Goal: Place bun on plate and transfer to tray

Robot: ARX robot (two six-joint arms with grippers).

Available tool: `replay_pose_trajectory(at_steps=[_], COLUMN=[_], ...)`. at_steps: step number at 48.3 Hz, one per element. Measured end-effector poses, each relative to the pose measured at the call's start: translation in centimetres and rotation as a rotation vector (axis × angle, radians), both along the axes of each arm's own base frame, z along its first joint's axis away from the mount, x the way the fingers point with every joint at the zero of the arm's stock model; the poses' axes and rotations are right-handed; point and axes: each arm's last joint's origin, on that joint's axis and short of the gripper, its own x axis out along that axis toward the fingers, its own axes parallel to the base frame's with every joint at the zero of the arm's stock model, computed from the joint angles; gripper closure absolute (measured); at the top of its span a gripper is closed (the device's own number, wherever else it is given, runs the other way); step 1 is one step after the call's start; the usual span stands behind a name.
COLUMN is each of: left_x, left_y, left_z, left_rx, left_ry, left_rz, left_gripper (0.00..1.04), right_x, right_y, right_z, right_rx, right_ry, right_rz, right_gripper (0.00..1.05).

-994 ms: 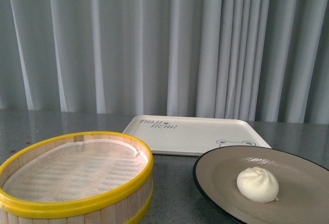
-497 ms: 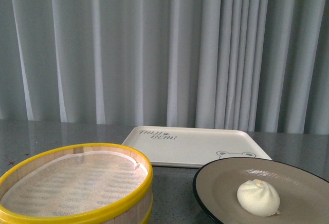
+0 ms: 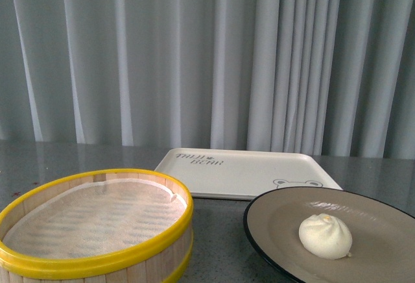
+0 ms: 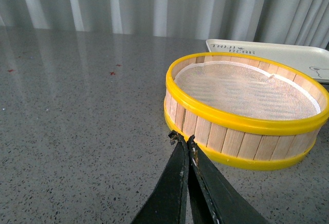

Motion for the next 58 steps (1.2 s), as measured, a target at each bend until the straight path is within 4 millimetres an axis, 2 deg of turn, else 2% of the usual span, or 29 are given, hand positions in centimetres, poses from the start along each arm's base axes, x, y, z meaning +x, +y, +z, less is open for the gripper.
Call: replay_pose_trajectory(at_steps=[6, 26, 29, 41, 50, 58], left_x=[-1.09, -1.12, -1.12, -1.12, -1.12, -1.12], left_y=[0.0, 0.0, 0.0, 0.0, 0.0, 0.0], left_z=[-0.28, -0.29, -0.29, -0.29, -0.29, -0.29], left_rx=[0.0, -0.001, 0.0, 0.0, 0.0, 0.002], left_ry=[0.005, 0.006, 0.006, 0.006, 0.006, 0.006], left_rz=[-0.001, -0.001, -0.001, -0.001, -0.001, -0.001], left_gripper=[1.01, 1.0, 0.88, 0.49, 0.06, 0.07], right_x=[0.0, 0.0, 0.0, 0.0, 0.0, 0.0], right_y=[0.0, 0.0, 0.0, 0.0, 0.0, 0.0], right_z=[0.0, 0.0, 0.0, 0.0, 0.0, 0.0], right_rx=[0.0, 0.0, 0.0, 0.0, 0.0, 0.0], right_ry=[0.0, 0.0, 0.0, 0.0, 0.0, 0.0], right_rz=[0.0, 0.0, 0.0, 0.0, 0.0, 0.0], right_gripper=[0.09, 0.09, 0.09, 0.09, 0.09, 0.09])
